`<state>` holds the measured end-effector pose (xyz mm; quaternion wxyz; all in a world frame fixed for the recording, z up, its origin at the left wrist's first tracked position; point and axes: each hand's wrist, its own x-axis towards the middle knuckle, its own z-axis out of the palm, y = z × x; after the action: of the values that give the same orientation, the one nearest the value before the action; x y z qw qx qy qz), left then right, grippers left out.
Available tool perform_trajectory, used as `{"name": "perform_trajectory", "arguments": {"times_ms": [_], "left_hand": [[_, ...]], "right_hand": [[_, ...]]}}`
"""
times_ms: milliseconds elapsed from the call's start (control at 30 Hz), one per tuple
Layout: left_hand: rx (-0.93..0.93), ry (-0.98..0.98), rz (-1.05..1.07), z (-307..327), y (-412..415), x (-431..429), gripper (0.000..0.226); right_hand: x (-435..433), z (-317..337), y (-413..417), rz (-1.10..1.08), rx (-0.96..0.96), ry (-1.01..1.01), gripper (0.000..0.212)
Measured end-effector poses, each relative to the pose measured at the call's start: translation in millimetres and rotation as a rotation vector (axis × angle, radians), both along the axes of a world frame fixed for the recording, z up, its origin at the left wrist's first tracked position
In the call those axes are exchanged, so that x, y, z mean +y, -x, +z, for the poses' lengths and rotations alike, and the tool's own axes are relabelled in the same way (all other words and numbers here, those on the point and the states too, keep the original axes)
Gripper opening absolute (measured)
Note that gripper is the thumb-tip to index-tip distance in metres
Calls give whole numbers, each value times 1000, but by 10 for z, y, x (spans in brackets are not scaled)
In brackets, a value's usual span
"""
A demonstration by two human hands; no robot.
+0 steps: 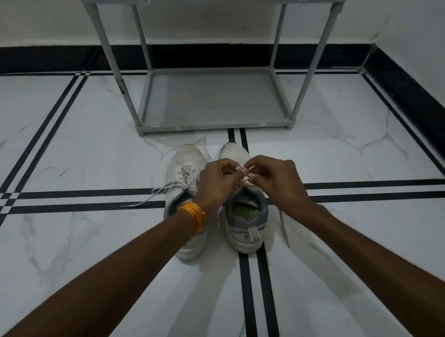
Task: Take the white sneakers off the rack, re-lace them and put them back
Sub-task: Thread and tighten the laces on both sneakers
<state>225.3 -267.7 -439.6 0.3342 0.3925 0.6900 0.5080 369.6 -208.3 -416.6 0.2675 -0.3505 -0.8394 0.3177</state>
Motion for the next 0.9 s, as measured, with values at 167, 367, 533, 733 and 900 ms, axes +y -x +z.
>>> {"name": "perform_trajectory", "arguments": {"times_ms": [167,367,533,733,900], "left_hand": [[280,-104,-39,41,-20,-39,15],[652,-168,-175,68,31,-41,9],[798,-114,-240,92,31,-7,20],[820,35,-386,221,93,68,24],[210,213,-401,331,175,93,22]], "right_hand": [[-38,-20,79,4,-199,-180,18],[-41,-32,104,1,-351,-147,19],[28,-41,76,-6,-340,-61,20],[111,20,5,82,-418,-173,21],[169,20,-5,75,-350,-198,25]]}}
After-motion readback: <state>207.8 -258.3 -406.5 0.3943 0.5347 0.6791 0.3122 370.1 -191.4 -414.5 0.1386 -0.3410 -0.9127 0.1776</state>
